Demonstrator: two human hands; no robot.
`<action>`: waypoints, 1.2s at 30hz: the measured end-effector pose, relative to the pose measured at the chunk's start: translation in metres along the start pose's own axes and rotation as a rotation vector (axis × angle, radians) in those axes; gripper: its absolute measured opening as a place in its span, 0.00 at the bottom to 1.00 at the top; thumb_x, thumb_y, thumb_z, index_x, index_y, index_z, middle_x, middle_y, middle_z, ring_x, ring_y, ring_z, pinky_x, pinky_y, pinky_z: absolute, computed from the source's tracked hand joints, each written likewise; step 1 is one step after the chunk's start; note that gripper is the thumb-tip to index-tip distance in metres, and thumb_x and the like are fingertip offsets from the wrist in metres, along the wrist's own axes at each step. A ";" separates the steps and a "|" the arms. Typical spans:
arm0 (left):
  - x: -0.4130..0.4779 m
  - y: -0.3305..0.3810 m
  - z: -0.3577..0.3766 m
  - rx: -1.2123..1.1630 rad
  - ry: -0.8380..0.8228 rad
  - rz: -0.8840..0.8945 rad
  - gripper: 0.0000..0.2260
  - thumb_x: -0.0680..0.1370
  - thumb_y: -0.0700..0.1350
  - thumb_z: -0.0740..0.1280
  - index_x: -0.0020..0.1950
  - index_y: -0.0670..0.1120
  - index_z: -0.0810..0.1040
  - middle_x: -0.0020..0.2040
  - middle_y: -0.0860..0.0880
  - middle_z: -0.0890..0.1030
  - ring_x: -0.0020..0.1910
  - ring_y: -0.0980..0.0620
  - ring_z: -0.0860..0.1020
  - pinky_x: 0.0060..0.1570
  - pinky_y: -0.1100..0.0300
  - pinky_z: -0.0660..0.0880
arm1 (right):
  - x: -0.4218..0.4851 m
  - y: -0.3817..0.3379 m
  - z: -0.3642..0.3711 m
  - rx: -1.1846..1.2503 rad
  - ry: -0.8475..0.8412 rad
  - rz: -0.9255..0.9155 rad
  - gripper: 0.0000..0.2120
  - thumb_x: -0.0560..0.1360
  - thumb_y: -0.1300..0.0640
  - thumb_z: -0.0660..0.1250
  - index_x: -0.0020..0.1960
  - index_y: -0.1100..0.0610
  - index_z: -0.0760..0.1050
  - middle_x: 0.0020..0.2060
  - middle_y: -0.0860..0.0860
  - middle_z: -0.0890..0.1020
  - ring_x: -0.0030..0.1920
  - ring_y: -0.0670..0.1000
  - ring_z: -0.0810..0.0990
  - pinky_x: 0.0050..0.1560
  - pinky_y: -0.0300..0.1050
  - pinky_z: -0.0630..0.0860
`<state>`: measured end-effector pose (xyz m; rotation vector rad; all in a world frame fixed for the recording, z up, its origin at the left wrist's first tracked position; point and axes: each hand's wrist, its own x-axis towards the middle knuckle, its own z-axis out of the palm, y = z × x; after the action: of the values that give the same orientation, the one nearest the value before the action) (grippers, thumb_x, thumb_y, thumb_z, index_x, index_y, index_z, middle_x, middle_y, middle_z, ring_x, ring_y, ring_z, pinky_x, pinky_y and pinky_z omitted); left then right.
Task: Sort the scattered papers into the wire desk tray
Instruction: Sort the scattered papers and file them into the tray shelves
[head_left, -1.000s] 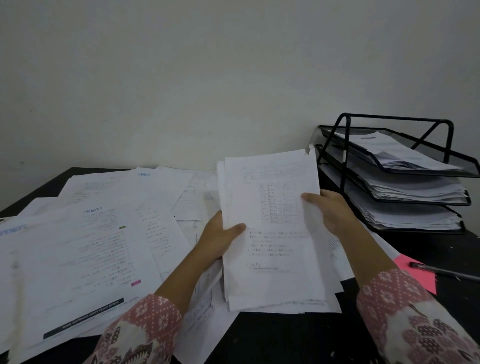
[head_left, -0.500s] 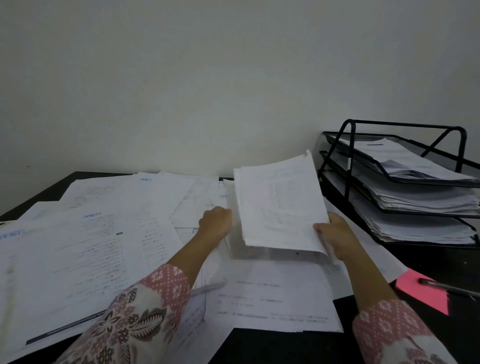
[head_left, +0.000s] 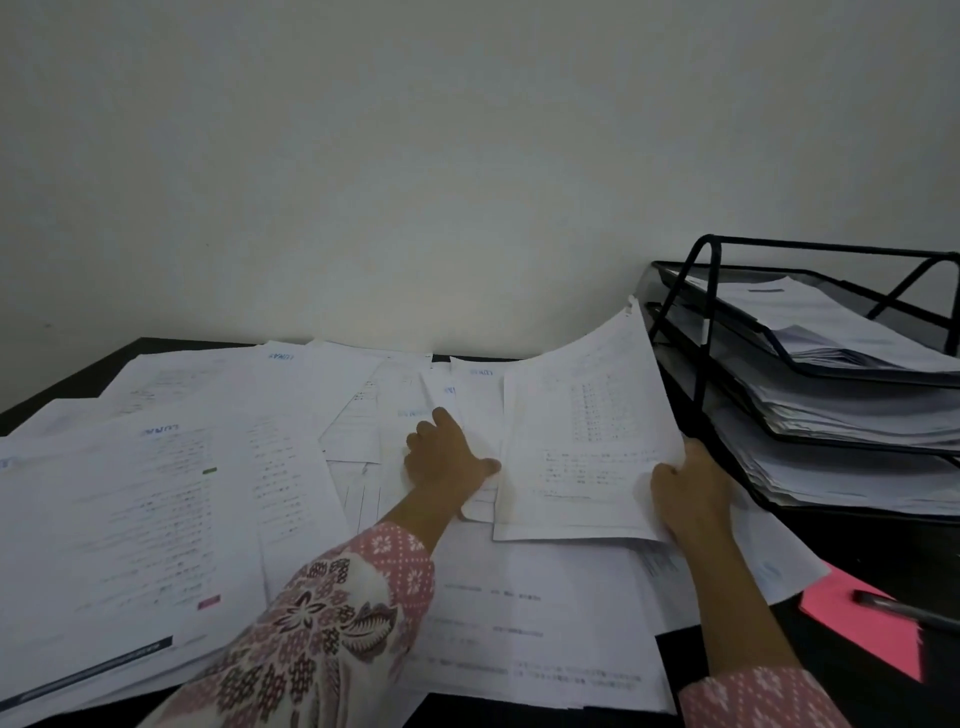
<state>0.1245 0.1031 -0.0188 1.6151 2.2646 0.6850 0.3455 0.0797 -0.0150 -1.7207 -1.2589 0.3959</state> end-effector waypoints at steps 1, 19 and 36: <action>0.001 0.000 0.000 -0.079 0.001 0.015 0.37 0.69 0.52 0.75 0.69 0.41 0.59 0.62 0.42 0.71 0.61 0.43 0.72 0.53 0.55 0.72 | 0.001 0.000 0.001 0.003 -0.004 -0.003 0.13 0.76 0.71 0.55 0.59 0.70 0.70 0.55 0.64 0.77 0.45 0.52 0.70 0.47 0.42 0.68; -0.014 -0.047 -0.036 0.076 -0.084 -0.077 0.24 0.73 0.44 0.68 0.67 0.43 0.65 0.64 0.40 0.64 0.63 0.41 0.65 0.58 0.56 0.68 | -0.010 -0.003 0.013 0.037 -0.069 -0.005 0.11 0.76 0.69 0.56 0.56 0.67 0.72 0.54 0.63 0.78 0.45 0.52 0.73 0.42 0.40 0.66; -0.011 -0.061 -0.048 -0.501 -0.258 -0.127 0.26 0.76 0.36 0.63 0.71 0.36 0.55 0.46 0.47 0.70 0.42 0.52 0.70 0.33 0.63 0.69 | -0.026 -0.012 0.037 -0.012 -0.214 -0.042 0.13 0.77 0.67 0.59 0.61 0.66 0.70 0.57 0.60 0.77 0.48 0.52 0.72 0.47 0.40 0.67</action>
<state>0.0556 0.0662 -0.0107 1.2288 1.8076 0.8684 0.3017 0.0755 -0.0302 -1.6924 -1.4501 0.5601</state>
